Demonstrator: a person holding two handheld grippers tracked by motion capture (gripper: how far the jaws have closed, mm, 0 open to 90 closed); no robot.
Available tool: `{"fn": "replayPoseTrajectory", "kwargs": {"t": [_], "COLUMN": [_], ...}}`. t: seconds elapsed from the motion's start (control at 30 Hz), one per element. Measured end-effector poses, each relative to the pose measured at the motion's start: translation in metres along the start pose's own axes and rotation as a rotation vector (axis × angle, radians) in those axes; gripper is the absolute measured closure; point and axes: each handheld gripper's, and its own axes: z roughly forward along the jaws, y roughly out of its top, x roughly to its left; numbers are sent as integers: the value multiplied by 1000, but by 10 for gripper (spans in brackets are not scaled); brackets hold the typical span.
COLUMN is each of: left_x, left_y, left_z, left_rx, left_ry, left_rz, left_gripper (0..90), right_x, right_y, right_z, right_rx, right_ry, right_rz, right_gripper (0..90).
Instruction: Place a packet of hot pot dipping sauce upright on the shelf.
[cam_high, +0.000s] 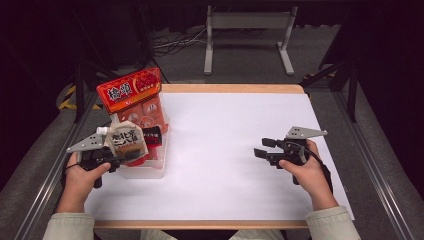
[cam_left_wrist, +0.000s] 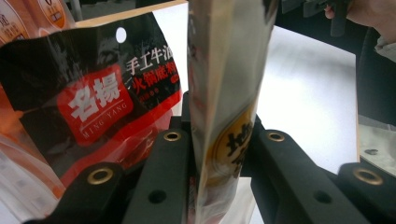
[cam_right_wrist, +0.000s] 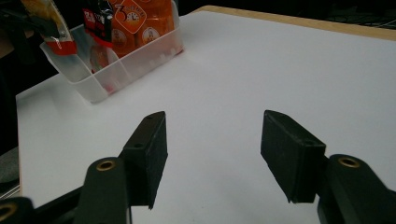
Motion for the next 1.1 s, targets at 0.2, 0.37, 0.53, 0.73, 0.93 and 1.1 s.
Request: {"fn": "replayPoseTrajectory", "kwargs": {"t": [0.2,0.37,0.53,0.73,0.93,1.1], "left_x": [1,1,1,1,3,4], "left_y": [-4,-4,-4,-5,-8,-10], "left_z": [2,1,-2,-1,-1,-1], "left_rx": [27,24,19,40,80,88], "left_ry": [-20,-56,-63,-91,-67,-62], "left_rz": [-3,-47,-47,-104,-125,-115], "left_gripper": [799,798,796,793,790,761], "right_x": [1,1,1,2,3,3], "right_y": [0,0,-1,-1,-2,-2], "right_z": [2,4,5,8,9,9], "right_rx": [2,7,10,17,17,12], "right_ry": [5,3,2,8,9,12], "right_rz": [0,3,-2,-2,-2,0], "right_gripper": [411,411,409,402,396,392]}}
